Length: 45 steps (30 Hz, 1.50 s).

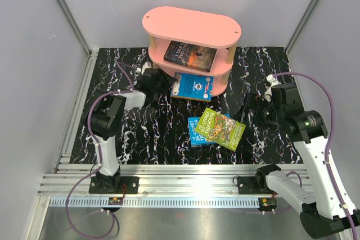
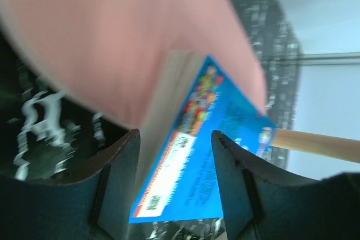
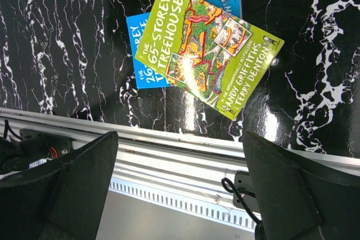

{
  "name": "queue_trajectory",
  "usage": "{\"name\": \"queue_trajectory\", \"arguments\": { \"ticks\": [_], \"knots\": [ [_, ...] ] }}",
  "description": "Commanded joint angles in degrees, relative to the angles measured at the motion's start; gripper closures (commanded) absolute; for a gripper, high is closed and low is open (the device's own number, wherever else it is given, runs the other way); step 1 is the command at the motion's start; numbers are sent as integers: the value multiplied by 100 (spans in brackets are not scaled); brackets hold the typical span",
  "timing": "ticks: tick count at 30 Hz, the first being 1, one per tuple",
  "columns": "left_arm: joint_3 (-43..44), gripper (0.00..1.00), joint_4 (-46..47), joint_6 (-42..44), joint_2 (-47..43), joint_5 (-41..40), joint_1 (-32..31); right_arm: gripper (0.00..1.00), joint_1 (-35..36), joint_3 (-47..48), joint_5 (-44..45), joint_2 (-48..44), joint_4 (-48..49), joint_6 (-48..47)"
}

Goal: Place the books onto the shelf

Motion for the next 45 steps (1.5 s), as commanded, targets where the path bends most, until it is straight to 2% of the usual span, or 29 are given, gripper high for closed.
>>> {"name": "queue_trajectory", "arguments": {
  "ticks": [1, 6, 11, 18, 20, 21, 23, 24, 26, 30, 33, 35, 42, 45],
  "knots": [
    [166, 43, -635, 173, -229, -315, 62, 0, 16, -47, -25, 10, 157, -26],
    [122, 40, -953, 156, -457, -316, 229, 0, 16, -109, -122, 10, 228, 44],
    [-9, 38, -1234, 357, -1142, -728, 440, 0, 16, -135, -131, -51, 272, 88],
    [-1, 41, -2095, 928, -2083, -1045, 756, 0, 16, -241, -113, -244, 351, 141],
    [-18, 49, -2385, 1069, -2242, -949, 757, 0, 16, -276, -122, -306, 359, 158],
    [-157, 64, -2413, 1105, -2286, -862, 713, 0, 16, -285, -131, -323, 360, 167],
    [-404, 76, -2255, 1096, -2382, -528, 599, 0, 16, -337, -131, -385, 368, 158],
    [-710, 92, -2081, 1018, -2400, -440, 372, 0, 16, -355, -114, -394, 368, 158],
    [-940, 100, -1799, 947, -2392, -360, 46, 0, 16, -417, -105, -473, 360, 150],
    [-1371, 100, -983, 456, -2242, -456, -1033, 0, 7, -373, -70, -526, 263, 123],
    [-1784, 100, 491, -317, -1988, -746, -1456, 0, 25, -329, -26, -605, 158, 88],
    [-1689, 100, 803, -677, -1637, -922, -1563, 0, 16, -294, 10, -614, 96, 53],
    [-328, 100, -74, -740, -556, -1212, -1687, 0, 7, -180, 229, -666, -176, -105],
    [-2, 100, -426, -820, -204, -1309, -1687, 0, 16, -118, 361, -658, -255, -176]
  ]
}}
